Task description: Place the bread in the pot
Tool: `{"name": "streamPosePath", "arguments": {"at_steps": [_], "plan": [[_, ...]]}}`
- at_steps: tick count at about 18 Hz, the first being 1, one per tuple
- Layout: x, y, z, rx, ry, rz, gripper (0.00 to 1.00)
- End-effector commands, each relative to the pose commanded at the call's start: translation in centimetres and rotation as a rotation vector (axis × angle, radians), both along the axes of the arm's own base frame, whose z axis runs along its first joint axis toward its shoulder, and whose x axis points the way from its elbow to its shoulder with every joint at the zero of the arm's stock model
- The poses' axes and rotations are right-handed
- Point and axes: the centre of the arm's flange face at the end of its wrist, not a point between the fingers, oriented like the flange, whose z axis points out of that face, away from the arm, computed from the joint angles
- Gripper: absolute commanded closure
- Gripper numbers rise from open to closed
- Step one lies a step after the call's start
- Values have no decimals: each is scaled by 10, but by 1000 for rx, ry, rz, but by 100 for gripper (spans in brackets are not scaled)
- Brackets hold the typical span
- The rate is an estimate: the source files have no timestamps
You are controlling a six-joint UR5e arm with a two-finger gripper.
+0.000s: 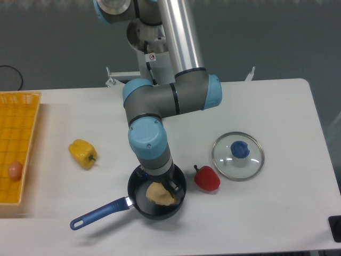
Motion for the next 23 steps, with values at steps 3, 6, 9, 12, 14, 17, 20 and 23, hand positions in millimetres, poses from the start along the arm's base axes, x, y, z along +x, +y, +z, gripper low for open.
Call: {"name": "streamPosePath", "arguments": {"at_steps": [3,6,9,12,14,17,20,23], "plan": [[1,-1,-1,-27,27,2,0],[7,0,-7,-55,43,-5,0],[8,-1,-5,-53,45,-7,0],[6,-3,0,-44,45,-11,0],[-6,-11,12,-28,53,-8,0],[-18,-26,26,-23,50,-55,0],[-31,-48,39,-22,55,-67,0],[-50,-67,48,-3,32,-152,0]]}}
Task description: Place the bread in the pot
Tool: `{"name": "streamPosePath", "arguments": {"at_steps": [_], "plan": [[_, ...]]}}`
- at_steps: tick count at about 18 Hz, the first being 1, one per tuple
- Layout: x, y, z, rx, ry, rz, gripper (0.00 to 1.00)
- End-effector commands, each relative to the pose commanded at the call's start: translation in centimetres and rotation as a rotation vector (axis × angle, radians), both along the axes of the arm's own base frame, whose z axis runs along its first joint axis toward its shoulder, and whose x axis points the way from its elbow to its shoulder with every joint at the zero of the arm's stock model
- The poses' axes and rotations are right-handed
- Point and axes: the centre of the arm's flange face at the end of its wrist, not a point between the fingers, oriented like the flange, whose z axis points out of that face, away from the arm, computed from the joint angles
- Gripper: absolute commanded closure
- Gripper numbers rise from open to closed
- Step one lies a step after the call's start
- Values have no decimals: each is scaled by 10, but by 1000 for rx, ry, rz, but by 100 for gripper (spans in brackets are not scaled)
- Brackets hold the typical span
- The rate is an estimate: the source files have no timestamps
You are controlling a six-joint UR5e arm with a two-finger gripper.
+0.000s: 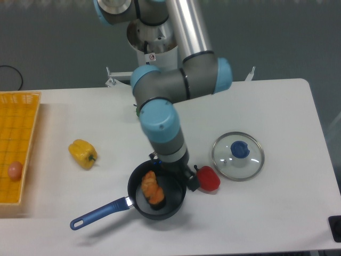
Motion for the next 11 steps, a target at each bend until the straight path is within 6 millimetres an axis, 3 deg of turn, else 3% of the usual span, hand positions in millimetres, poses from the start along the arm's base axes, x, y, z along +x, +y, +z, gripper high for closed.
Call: {"name": "streamPosePath", "arguments": {"at_steps": [5,11], "plan": [[-27,-35,7,-42,-34,-124,0],[-74,-95,22,-68,-52,-193,0]]}}
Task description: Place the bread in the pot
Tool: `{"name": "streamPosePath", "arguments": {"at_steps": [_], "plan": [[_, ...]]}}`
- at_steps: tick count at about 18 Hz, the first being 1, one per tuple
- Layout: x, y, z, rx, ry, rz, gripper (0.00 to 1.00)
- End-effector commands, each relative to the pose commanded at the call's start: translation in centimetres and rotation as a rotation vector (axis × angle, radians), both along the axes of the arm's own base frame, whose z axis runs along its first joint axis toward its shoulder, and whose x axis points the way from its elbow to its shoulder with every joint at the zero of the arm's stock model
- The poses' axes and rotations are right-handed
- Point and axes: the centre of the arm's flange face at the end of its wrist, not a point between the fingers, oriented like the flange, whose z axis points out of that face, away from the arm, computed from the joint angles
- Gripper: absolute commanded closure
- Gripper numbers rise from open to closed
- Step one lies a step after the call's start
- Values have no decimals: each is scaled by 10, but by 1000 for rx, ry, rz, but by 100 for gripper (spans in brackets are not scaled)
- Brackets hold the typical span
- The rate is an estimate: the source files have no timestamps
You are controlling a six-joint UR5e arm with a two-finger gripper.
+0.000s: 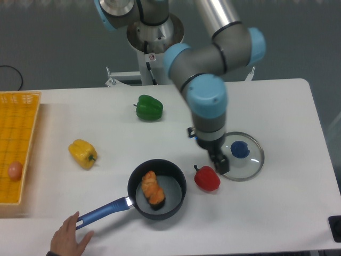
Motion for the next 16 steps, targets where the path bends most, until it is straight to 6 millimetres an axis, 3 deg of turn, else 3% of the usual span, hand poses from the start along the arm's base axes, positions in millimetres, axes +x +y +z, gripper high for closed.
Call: {"name": "streamPosePath", "arguments": {"at_steps": [6,16], "plan": [[-24,-34,1,-19,-25,-47,0],[-20,-34,-10,4,-68,-73,0]]}}
